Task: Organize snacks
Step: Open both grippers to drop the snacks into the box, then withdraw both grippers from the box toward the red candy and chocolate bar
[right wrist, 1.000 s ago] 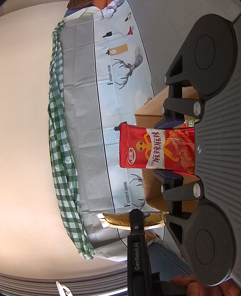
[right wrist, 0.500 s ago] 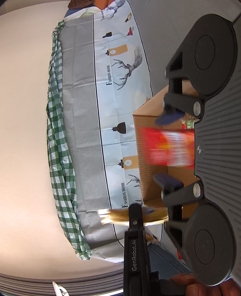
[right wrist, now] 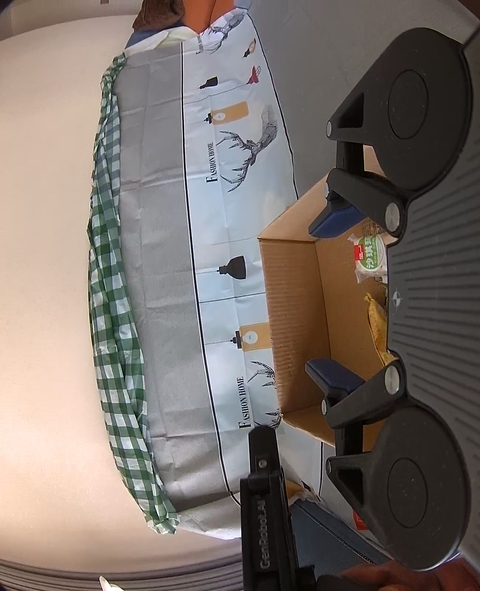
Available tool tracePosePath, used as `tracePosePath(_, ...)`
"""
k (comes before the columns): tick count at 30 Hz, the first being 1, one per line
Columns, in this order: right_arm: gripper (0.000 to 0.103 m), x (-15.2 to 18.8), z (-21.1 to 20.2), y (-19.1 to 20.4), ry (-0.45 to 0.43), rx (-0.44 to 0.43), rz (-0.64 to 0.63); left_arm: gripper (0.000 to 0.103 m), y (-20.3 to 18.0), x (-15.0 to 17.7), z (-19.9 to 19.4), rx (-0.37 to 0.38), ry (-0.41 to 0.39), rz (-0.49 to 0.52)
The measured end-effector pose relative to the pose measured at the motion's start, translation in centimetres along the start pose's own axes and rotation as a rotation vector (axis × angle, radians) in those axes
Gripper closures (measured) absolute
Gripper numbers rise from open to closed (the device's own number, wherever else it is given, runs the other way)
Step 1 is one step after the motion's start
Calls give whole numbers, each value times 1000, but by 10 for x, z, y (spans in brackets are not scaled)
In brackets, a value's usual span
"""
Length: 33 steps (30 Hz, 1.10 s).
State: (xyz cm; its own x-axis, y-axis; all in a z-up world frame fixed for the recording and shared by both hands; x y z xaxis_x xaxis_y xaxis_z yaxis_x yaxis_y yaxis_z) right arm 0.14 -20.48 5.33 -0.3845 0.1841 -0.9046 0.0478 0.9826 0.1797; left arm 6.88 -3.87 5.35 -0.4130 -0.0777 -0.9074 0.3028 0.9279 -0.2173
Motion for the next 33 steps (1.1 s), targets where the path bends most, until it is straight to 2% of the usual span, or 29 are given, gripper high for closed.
tracePosePath(2,29,1,0,3,-1,0,4,36,7,0,-4,-26,-2,-4)
tracePosePath(7,29,5,0,17,-4,-6,4,30,30,1,-13,-77,11,-24)
tracePosePath(18,30,15,1,79,16,-75,-22,31,72,9,-43,-144,24,-17)
tracePosePath(20,30,19,1,92,20,-91,-29,41,85,9,-49,-159,36,-44)
tracePosePath(22,37,23,3,105,32,-111,-37,49,99,10,-51,-188,65,-72)
tracePosePath(24,52,27,5,119,48,-142,-49,62,113,12,-51,-221,97,-101)
tracePosePath(26,63,31,7,133,62,-180,-65,73,127,14,-52,-249,119,-132)
tracePosePath(28,68,35,9,146,75,-214,-77,81,139,16,-51,-276,136,-156)
tracePosePath(33,71,43,15,171,96,-267,-110,81,163,27,-46,-321,165,-194)
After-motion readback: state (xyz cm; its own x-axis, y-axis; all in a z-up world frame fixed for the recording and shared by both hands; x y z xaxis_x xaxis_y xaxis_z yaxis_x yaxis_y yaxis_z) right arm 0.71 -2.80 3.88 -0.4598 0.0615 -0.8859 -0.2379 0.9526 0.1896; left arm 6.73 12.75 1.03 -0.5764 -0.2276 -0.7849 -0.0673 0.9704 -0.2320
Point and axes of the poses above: each gripper's, at about its wrist camera, not at the fingertips, and z roughly the way its jaws point, y to its left, x to its underside, the point moved 2 cm from there along z, roughly the way its jaws point, and after that the axes turned 6 degrees about -x, right-handed, at the moved point
